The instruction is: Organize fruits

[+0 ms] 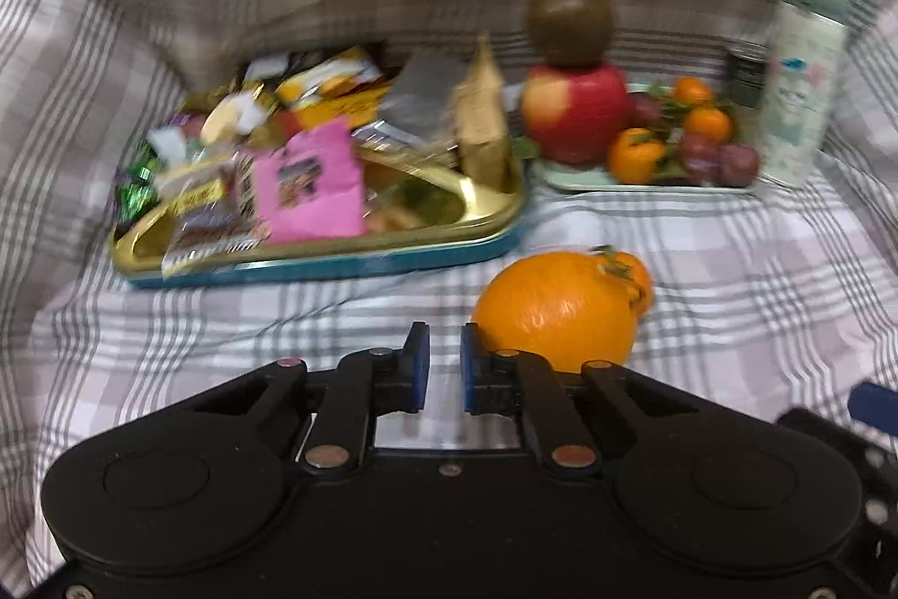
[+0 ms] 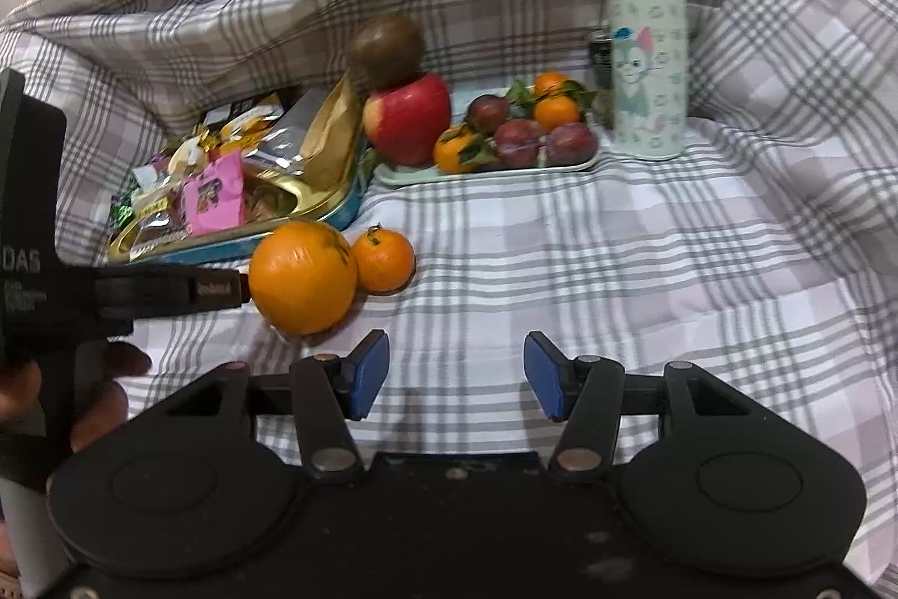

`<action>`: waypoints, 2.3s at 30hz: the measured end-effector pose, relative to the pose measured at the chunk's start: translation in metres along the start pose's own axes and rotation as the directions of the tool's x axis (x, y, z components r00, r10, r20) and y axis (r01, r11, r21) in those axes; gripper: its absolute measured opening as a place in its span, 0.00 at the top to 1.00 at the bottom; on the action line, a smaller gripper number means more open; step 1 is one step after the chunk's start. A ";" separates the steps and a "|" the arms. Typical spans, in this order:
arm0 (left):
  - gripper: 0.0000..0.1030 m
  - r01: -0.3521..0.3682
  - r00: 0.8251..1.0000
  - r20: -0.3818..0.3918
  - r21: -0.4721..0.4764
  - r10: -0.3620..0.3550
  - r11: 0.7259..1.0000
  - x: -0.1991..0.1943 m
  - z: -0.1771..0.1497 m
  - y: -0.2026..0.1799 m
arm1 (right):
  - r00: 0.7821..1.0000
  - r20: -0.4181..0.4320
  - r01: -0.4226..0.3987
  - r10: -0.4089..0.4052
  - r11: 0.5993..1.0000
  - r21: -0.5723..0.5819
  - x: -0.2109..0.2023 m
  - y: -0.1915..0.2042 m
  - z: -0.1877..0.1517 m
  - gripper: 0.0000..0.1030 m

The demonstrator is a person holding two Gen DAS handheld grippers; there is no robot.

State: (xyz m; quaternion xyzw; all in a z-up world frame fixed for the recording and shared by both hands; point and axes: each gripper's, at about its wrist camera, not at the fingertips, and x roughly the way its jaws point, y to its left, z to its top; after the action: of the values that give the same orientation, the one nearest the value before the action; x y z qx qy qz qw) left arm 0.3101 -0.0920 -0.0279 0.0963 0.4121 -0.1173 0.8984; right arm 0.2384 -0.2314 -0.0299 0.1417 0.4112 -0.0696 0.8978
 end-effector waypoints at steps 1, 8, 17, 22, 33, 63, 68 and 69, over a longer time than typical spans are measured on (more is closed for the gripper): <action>0.87 0.006 1.000 0.010 0.018 -0.006 1.000 -0.004 -0.002 -0.003 | 1.000 0.001 0.002 -0.002 1.000 0.007 -0.001 -0.003 0.000 0.45; 0.87 0.121 0.992 0.021 0.043 -0.122 0.992 -0.022 -0.004 -0.012 | 1.000 0.016 0.020 -0.021 0.998 0.056 -0.005 -0.013 -0.001 0.45; 0.74 0.339 0.941 -0.032 0.021 -0.338 0.941 -0.034 -0.015 -0.032 | 0.997 0.042 0.062 -0.066 0.994 0.092 -0.018 -0.026 -0.003 0.45; 0.74 0.298 0.954 0.004 -0.056 -0.299 0.953 -0.048 -0.027 -0.003 | 0.997 0.058 0.047 -0.052 0.996 0.081 -0.022 -0.023 -0.002 0.45; 0.74 0.076 0.995 -0.043 -0.186 -0.085 0.980 -0.045 -0.054 0.060 | 0.995 0.077 -0.062 0.068 0.995 -0.083 0.012 0.052 0.010 0.45; 0.74 0.141 0.989 -0.054 -0.015 -0.141 0.990 0.009 0.006 -0.016 | 0.996 0.025 0.081 -0.083 0.994 0.075 -0.003 -0.041 -0.022 0.40; 0.73 0.159 0.985 -0.059 -0.008 -0.159 0.987 0.024 0.022 -0.029 | 0.999 0.011 0.050 -0.051 0.993 0.105 -0.004 -0.047 -0.031 0.40; 0.73 0.166 0.984 -0.064 -0.009 -0.167 0.986 0.027 0.025 -0.031 | 0.999 0.012 0.044 -0.045 0.993 0.109 -0.005 -0.048 -0.032 0.40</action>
State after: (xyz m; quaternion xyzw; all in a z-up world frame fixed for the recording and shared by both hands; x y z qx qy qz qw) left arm 0.3358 -0.1322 -0.0348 0.0637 0.4476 -0.1881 0.8719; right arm 0.2008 -0.2669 -0.0556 0.1808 0.4033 -0.1130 0.8899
